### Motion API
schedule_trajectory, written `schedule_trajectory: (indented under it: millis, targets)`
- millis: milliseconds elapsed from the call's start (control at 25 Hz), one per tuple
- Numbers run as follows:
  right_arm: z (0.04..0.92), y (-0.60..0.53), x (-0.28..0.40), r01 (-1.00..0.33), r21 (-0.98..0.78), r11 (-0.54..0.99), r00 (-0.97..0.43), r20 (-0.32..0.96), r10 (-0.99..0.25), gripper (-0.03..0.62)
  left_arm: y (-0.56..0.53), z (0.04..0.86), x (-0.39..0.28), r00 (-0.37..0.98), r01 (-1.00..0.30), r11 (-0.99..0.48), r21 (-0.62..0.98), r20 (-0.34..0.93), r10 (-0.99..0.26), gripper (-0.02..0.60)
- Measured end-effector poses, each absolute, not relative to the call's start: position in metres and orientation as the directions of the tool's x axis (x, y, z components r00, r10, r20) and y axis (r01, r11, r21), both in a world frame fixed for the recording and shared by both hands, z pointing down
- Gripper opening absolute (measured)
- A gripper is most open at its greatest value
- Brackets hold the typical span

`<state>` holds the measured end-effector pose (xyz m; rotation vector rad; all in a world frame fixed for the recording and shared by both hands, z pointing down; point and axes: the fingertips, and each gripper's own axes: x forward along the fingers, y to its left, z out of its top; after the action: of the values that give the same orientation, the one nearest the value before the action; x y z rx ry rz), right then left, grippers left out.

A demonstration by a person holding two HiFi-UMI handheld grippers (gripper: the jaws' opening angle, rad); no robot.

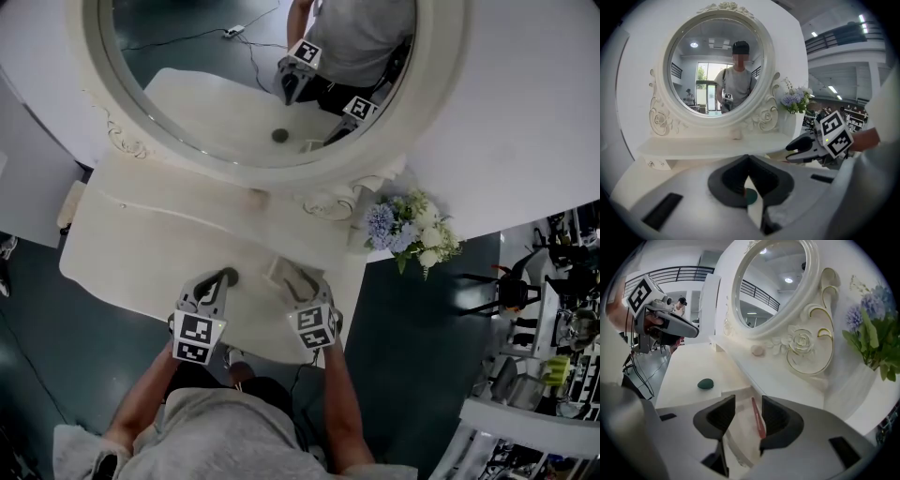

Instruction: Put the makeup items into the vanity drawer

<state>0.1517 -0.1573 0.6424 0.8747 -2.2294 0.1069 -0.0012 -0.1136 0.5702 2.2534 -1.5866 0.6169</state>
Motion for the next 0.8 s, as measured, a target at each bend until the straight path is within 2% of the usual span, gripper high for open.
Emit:
schedule_trajectory:
  millis: [280, 480, 800]
  targets:
    - [0.619, -0.157, 0.154, -0.667, 0.191, 0.72, -0.494, 0.61, -0.619, 0.17, -0.115, 0.554, 0.0, 0.305, -0.936, -0.351, -0.002, 0.49, -0.816, 0.002]
    - [0.578, -0.155, 0.156, -0.752, 0.148, 0.643, -0.502, 0.504, -0.703, 0.17, -0.12, 0.537, 0.005, 0.335, -0.923, -0.385, -0.016, 0.459, -0.823, 0.002]
    - [0.522, -0.131, 0.157, -0.873, 0.091, 0.478, -0.426, 0.332, -0.842, 0.16, -0.121, 0.507, 0.016, 0.417, -0.881, -0.471, -0.04, 0.402, -0.815, 0.002]
